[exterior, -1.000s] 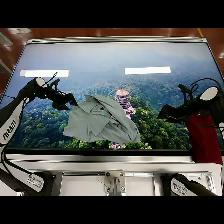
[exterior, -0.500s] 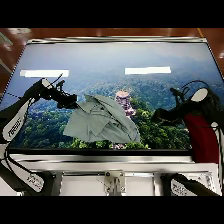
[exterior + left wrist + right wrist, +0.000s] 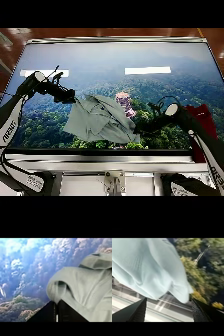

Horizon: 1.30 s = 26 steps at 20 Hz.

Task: Fold the shirts.

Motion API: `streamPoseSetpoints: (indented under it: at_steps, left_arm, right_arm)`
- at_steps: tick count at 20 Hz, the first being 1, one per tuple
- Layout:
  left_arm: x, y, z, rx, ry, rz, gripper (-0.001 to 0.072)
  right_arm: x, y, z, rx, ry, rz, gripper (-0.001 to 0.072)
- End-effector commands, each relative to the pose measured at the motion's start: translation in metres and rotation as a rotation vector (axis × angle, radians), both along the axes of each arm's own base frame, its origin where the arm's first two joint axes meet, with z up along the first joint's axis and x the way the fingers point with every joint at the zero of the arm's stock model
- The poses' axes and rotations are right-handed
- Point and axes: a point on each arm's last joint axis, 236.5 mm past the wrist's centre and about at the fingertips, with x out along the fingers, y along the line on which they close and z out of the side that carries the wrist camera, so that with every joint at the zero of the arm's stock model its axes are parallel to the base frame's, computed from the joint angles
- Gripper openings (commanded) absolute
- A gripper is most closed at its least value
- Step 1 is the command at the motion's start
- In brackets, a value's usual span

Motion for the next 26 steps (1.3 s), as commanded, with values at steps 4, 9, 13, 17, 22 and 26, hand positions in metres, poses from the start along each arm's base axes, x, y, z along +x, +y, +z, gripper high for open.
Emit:
streamPoseSetpoints:
  at_steps: [4, 9, 13, 17, 22, 26]
  left_arm:
    - [-0.003, -0.003, 0.030, -0.003, -0.050, -0.034, 0.0036]
    - [0.009, -0.001, 0.078, 0.002, -0.192, -0.016, 0.0034]
    - [0.013, -0.003, 0.231, -0.054, -0.595, 0.063, 0.0035]
    - [-0.064, 0.018, 0.454, -0.109, -1.214, 0.197, 0.0035]
    - [-0.205, 0.055, 0.576, -0.032, -1.632, 0.293, 0.0034]
    - [-0.223, 0.071, 0.513, 0.151, -1.394, 0.270, 0.0035]
  right_arm:
    - [-0.017, 0.069, -0.035, 0.060, 0.046, 0.007, 0.0584]
    - [0.013, 0.065, -0.005, 0.094, -0.067, 0.000, 0.0071]
    - [0.081, 0.052, 0.120, 0.144, -0.546, 0.111, 0.0071]
    - [0.108, 0.009, 0.317, 0.112, -1.091, 0.033, 0.0071]
    - [0.048, -0.029, 0.479, 0.106, -1.519, -0.078, 0.0071]
    - [0.024, -0.061, 0.483, -0.038, -1.528, -0.122, 0.0071]
